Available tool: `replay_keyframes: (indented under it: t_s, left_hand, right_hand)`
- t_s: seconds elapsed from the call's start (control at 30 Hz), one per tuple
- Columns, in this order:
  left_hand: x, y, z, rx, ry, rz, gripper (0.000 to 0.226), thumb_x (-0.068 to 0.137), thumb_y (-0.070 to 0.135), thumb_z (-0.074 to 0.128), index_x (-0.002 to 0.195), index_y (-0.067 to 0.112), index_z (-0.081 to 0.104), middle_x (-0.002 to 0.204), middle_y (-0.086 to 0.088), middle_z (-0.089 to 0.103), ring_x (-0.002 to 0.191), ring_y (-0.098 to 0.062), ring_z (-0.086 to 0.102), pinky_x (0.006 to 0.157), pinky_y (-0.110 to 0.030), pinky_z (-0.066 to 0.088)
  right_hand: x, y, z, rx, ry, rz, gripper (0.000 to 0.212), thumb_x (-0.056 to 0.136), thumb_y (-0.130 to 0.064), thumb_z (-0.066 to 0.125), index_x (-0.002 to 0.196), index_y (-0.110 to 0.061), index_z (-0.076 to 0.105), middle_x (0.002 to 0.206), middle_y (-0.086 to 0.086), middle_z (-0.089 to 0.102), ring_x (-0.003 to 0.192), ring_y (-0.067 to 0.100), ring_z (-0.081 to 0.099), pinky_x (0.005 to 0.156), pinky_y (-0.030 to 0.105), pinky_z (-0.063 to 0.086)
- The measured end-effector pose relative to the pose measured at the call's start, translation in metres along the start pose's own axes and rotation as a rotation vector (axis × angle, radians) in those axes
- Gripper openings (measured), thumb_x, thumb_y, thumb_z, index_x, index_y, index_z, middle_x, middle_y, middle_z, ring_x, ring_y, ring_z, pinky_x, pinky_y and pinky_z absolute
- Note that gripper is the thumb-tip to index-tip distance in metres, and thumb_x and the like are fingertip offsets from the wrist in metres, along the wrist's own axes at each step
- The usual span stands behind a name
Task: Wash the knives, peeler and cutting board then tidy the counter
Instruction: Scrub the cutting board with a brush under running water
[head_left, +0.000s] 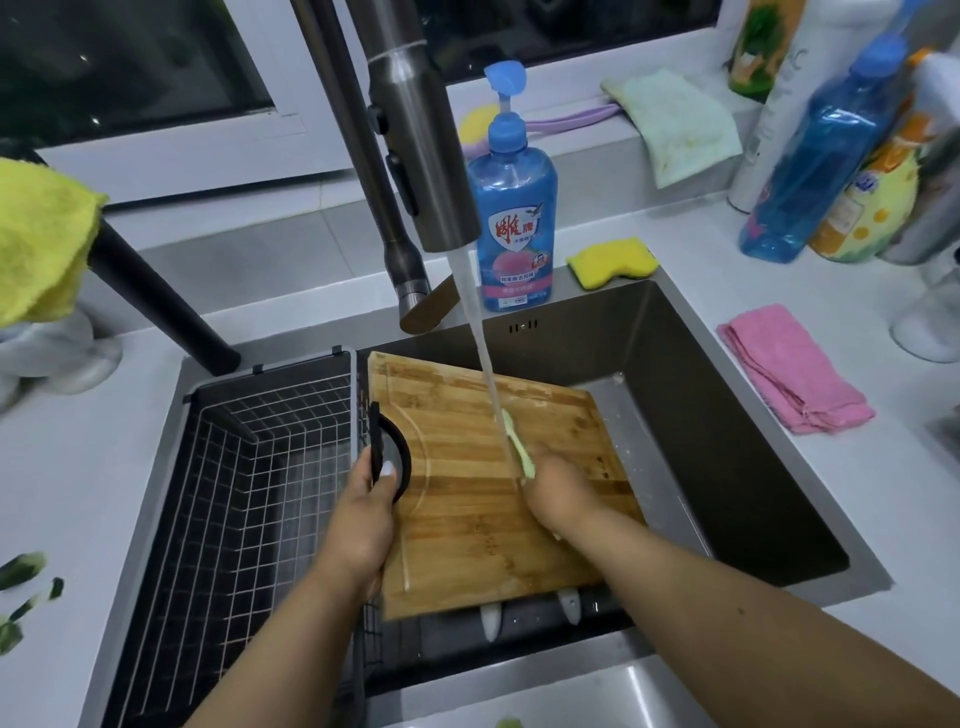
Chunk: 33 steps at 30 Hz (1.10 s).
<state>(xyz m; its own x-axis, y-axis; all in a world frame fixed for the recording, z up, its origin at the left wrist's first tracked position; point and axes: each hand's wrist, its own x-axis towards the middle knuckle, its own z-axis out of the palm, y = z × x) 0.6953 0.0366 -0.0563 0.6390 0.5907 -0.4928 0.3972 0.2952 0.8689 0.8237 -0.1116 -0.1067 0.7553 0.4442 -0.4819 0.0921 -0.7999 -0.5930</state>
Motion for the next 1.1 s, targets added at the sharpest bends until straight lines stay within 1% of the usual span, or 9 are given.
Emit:
replay_keyframes:
  t_s: [0.13,0.3,0.37,0.43,0.5,0.67,0.8,0.93,1.1]
  left_hand:
    - [0.0,-0.003,-0.002,0.134,-0.006,0.065,0.026,0.101,0.033,0.042,0.124,0.042,0.052,0.117,0.002,0.066,0.107,-0.023,0.064,0.092,-0.053,0.051]
    - [-0.002,-0.003,-0.002,0.203,-0.018,0.1,0.031,0.101,0.034,0.042,0.131,0.039,0.049,0.123,0.005,0.063,0.112,-0.018,0.06,0.097,-0.048,0.048]
    - [-0.003,-0.002,-0.001,0.2,-0.022,0.11,0.034,0.101,0.033,0.04,0.134,0.035,0.047,0.123,0.006,0.062,0.111,-0.016,0.06,0.095,-0.045,0.049]
    - [-0.004,-0.002,0.0,0.202,-0.033,0.118,0.034,0.101,0.032,0.04,0.135,0.035,0.046,0.123,0.007,0.062,0.111,-0.016,0.06,0.095,-0.045,0.049]
    - [-0.005,-0.002,0.0,0.213,-0.029,0.122,0.035,0.101,0.034,0.041,0.135,0.036,0.045,0.123,0.007,0.061,0.111,-0.015,0.06,0.096,-0.046,0.049]
    - [-0.003,-0.004,-0.002,0.233,-0.013,0.102,0.039,0.098,0.041,0.042,0.137,0.04,0.042,0.129,0.007,0.058,0.116,-0.018,0.057,0.099,-0.05,0.046]
    - [-0.004,-0.004,-0.002,0.255,-0.011,0.113,0.043,0.099,0.04,0.042,0.142,0.036,0.038,0.134,0.005,0.054,0.12,-0.018,0.054,0.102,-0.049,0.045]
    - [-0.005,-0.005,-0.003,0.265,-0.019,0.108,0.043,0.098,0.043,0.042,0.141,0.038,0.039,0.133,0.006,0.054,0.121,-0.02,0.053,0.102,-0.051,0.044]
    - [-0.004,-0.008,-0.005,0.269,-0.002,0.097,0.045,0.096,0.047,0.043,0.14,0.04,0.038,0.134,0.006,0.055,0.12,-0.02,0.054,0.101,-0.052,0.044]
  right_hand:
    - [0.0,-0.023,-0.005,0.057,-0.108,-0.111,0.044,0.1,-0.033,0.039,0.144,-0.038,0.033,0.118,0.004,0.056,0.1,0.022,0.057,0.079,0.031,0.047]
    - [0.029,-0.024,-0.012,0.069,0.022,0.115,0.042,0.101,-0.043,0.03,0.142,-0.038,0.036,0.104,0.005,0.059,0.088,0.023,0.059,0.073,0.036,0.052]
    - [0.021,-0.032,-0.004,0.097,0.003,0.066,0.041,0.101,-0.04,0.031,0.14,-0.034,0.04,0.102,0.005,0.058,0.085,0.021,0.06,0.07,0.035,0.054]
    - [0.016,-0.049,0.002,0.072,-0.038,-0.082,0.047,0.102,-0.03,0.033,0.147,-0.037,0.023,0.096,0.002,0.053,0.078,0.015,0.056,0.059,0.027,0.047]
    - [0.027,-0.058,0.0,0.045,-0.046,-0.139,0.052,0.101,-0.023,0.034,0.147,-0.041,0.015,0.099,0.008,0.054,0.081,0.02,0.058,0.063,0.03,0.049]
    - [0.034,-0.042,-0.016,0.081,0.037,0.037,0.036,0.1,-0.021,0.042,0.134,-0.012,0.046,0.118,0.015,0.057,0.1,0.032,0.06,0.086,0.036,0.052]
    - [0.028,-0.057,-0.004,0.164,-0.003,-0.13,0.043,0.1,-0.029,0.042,0.143,-0.033,0.037,0.117,0.001,0.048,0.089,0.018,0.058,0.072,0.03,0.052]
    - [0.054,-0.034,-0.021,0.335,0.068,0.103,0.031,0.097,-0.031,0.046,0.124,-0.024,0.06,0.095,0.002,0.062,0.081,0.021,0.06,0.072,0.032,0.053]
    - [0.049,-0.011,-0.011,0.194,0.03,0.071,0.042,0.099,-0.025,0.04,0.14,-0.03,0.042,0.117,0.002,0.053,0.091,0.019,0.058,0.075,0.031,0.052]
